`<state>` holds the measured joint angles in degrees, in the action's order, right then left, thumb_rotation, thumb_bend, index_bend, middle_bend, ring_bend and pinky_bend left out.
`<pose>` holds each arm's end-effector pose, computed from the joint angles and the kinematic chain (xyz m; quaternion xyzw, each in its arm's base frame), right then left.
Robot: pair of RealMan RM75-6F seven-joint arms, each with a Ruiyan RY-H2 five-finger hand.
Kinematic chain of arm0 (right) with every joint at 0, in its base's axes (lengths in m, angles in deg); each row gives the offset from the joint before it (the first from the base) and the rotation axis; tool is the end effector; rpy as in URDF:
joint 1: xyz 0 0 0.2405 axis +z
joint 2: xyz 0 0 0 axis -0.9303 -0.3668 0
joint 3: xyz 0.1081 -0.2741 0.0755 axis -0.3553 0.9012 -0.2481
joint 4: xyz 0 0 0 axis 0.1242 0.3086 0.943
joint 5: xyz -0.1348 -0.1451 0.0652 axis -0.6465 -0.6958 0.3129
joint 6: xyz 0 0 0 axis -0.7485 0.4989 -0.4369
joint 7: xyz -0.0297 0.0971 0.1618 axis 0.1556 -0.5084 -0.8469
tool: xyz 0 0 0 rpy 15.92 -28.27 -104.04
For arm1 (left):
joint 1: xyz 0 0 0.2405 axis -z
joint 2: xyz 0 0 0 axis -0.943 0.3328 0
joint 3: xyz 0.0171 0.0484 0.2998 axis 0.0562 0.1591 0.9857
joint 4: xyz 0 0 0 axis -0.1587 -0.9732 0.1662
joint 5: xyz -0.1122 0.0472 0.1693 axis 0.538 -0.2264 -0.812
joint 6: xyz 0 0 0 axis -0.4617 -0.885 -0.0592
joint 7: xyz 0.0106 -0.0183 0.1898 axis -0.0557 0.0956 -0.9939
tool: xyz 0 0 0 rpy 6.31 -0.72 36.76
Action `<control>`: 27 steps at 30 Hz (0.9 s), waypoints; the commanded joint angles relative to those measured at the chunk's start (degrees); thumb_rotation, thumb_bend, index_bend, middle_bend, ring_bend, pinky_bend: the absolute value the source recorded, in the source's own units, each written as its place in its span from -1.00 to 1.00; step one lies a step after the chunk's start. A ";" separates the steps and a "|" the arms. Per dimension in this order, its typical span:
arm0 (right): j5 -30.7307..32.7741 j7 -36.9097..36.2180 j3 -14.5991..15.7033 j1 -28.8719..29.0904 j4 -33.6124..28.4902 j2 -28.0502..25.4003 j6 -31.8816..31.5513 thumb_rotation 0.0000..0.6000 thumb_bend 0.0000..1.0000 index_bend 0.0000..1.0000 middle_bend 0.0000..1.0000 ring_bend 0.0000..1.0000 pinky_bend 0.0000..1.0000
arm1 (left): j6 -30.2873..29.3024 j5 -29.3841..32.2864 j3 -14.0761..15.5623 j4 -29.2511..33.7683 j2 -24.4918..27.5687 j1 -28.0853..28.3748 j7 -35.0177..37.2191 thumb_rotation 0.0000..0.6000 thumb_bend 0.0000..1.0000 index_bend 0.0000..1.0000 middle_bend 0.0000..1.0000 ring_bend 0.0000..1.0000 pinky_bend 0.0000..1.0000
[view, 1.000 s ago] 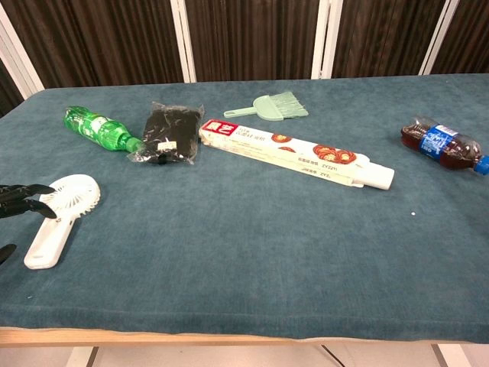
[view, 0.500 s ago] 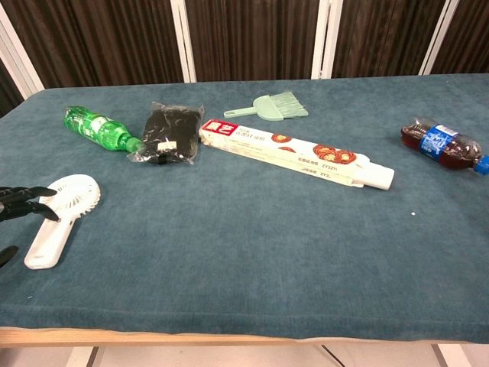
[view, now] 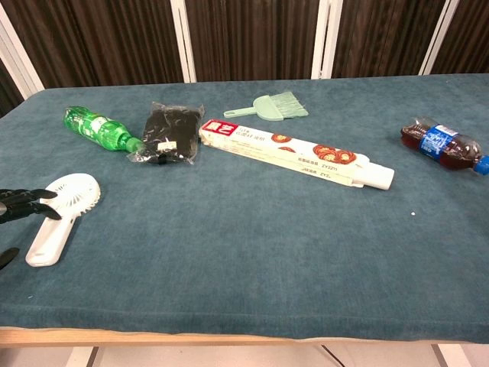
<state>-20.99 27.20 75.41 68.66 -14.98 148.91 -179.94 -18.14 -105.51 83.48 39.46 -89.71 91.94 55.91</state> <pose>-0.3917 -0.1970 0.1531 0.6047 -0.3467 0.3703 0.6140 -0.3618 0.2967 0.0126 -0.7688 -0.3839 -0.2324 0.4556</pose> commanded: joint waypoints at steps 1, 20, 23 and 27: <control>0.10 0.06 -0.02 0.04 0.08 0.06 0.16 0.81 -0.49 -1.00 -1.00 -1.00 -1.00 | 2.82 2.07 0.17 2.00 1.02 0.54 -1.05 1.00 0.15 -0.46 -1.00 -1.00 -0.85; -0.04 -0.48 0.02 -0.34 0.22 -0.11 -0.49 0.81 -0.49 -1.00 -1.00 -1.00 -1.00 | -20.87 -14.39 -0.04 -5.23 -0.54 -2.39 14.36 1.00 0.18 -0.89 -1.00 -1.00 -0.86; -0.14 -0.59 0.04 -0.39 0.22 -0.17 -0.61 0.81 -0.49 -1.00 -1.00 -1.00 -1.00 | -20.55 -12.91 0.69 -2.56 1.81 -3.81 12.54 1.00 0.18 -0.95 -1.00 -1.00 -0.86; -0.22 -0.74 0.05 -0.41 0.23 -0.25 -0.67 0.81 -0.49 -1.00 -1.00 -1.00 -1.00 | -12.76 -6.91 3.12 11.06 10.19 -4.59 7.36 1.00 0.02 -1.00 -1.00 -1.00 -0.86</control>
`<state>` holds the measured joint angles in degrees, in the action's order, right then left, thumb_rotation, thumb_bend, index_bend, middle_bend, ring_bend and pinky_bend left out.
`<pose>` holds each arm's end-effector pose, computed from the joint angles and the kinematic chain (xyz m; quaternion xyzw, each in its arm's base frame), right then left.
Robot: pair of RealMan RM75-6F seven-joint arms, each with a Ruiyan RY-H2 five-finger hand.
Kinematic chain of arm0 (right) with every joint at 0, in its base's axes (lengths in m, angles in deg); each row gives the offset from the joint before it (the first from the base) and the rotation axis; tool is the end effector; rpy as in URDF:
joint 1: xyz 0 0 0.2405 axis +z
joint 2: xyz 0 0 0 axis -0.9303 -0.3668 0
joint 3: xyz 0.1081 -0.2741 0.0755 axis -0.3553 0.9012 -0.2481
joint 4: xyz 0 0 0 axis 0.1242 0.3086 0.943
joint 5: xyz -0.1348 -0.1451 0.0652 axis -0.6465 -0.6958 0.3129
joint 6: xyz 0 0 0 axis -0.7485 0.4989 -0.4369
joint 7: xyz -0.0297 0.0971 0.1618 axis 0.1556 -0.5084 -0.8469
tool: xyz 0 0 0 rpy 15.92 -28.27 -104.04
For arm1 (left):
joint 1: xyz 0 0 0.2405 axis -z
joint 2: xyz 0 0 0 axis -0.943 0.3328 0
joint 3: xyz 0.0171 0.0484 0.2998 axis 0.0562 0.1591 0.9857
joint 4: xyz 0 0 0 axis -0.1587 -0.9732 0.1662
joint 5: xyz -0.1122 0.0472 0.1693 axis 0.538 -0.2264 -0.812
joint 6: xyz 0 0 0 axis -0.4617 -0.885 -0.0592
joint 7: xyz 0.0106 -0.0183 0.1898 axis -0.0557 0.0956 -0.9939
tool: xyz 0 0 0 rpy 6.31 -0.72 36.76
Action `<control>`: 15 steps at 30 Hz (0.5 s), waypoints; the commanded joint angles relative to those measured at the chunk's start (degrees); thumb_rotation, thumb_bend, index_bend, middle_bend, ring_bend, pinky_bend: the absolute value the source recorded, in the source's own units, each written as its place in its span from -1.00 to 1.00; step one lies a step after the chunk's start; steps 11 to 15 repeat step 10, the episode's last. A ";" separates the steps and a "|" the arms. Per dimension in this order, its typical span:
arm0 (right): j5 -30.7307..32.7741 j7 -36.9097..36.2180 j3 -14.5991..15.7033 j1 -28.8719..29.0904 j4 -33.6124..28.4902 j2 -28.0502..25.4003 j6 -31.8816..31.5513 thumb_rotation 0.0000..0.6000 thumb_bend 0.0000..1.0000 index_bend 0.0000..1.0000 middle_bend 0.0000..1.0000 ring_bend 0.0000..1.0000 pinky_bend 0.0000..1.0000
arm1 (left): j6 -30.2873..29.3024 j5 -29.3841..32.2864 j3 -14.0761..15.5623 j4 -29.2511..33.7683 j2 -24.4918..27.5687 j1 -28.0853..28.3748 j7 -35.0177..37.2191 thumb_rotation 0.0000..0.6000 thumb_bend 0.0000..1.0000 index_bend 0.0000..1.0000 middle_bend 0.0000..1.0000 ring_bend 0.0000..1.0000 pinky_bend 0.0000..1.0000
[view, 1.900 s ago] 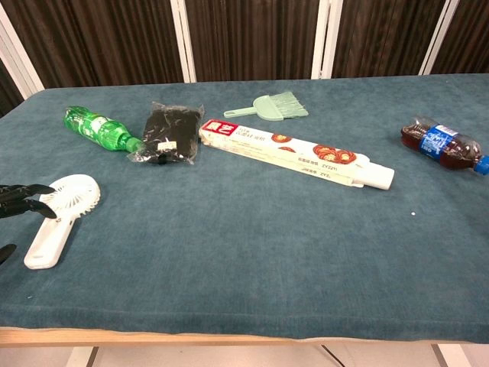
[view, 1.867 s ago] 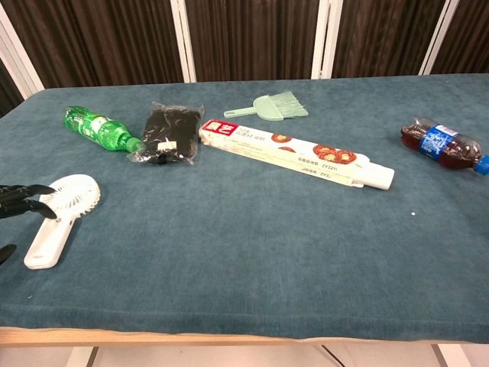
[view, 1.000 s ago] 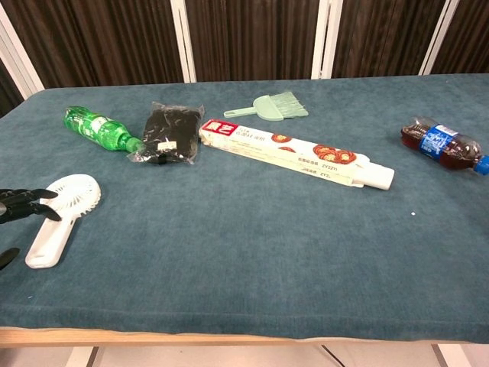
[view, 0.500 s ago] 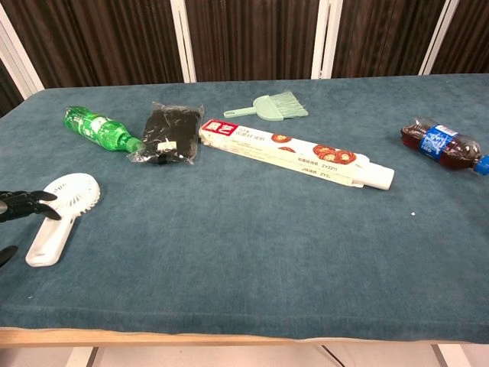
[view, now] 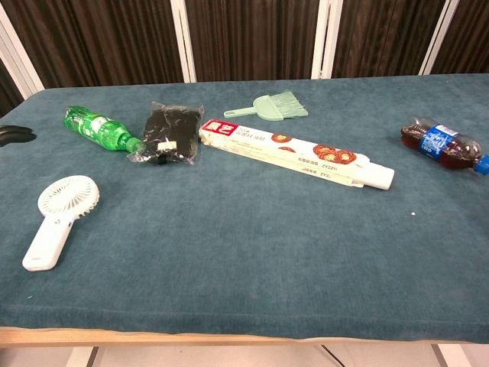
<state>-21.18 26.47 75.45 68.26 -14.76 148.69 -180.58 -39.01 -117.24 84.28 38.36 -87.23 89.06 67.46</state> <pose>-0.3925 -0.1940 0.1564 0.6019 -0.3464 0.3735 0.6150 -0.3245 0.2867 0.0719 -0.7271 -0.3220 -0.3978 0.4576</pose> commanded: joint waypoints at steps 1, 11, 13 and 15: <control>-0.03 -0.04 0.01 -0.04 0.03 -0.04 -0.07 0.81 -0.49 -1.00 -1.00 -1.00 -1.00 | 8.81 5.39 2.49 14.46 9.09 -1.64 -4.92 1.00 -0.12 -1.00 -1.00 -1.00 -0.86; -0.47 -0.85 0.19 -0.38 0.11 -0.40 -0.77 0.81 -0.49 -1.00 -1.00 -1.00 -1.00 | 4.57 2.94 1.88 15.52 8.73 -3.37 -7.87 1.00 -0.38 -1.00 -1.00 -1.00 -0.86; -0.47 -0.85 0.19 -0.38 0.11 -0.40 -0.77 0.81 -0.49 -1.00 -1.00 -1.00 -1.00 | 4.57 2.94 1.88 15.52 8.73 -3.37 -7.87 1.00 -0.38 -1.00 -1.00 -1.00 -0.86; -0.47 -0.85 0.19 -0.38 0.11 -0.40 -0.77 0.81 -0.49 -1.00 -1.00 -1.00 -1.00 | 4.57 2.94 1.88 15.52 8.73 -3.37 -7.87 1.00 -0.38 -1.00 -1.00 -1.00 -0.86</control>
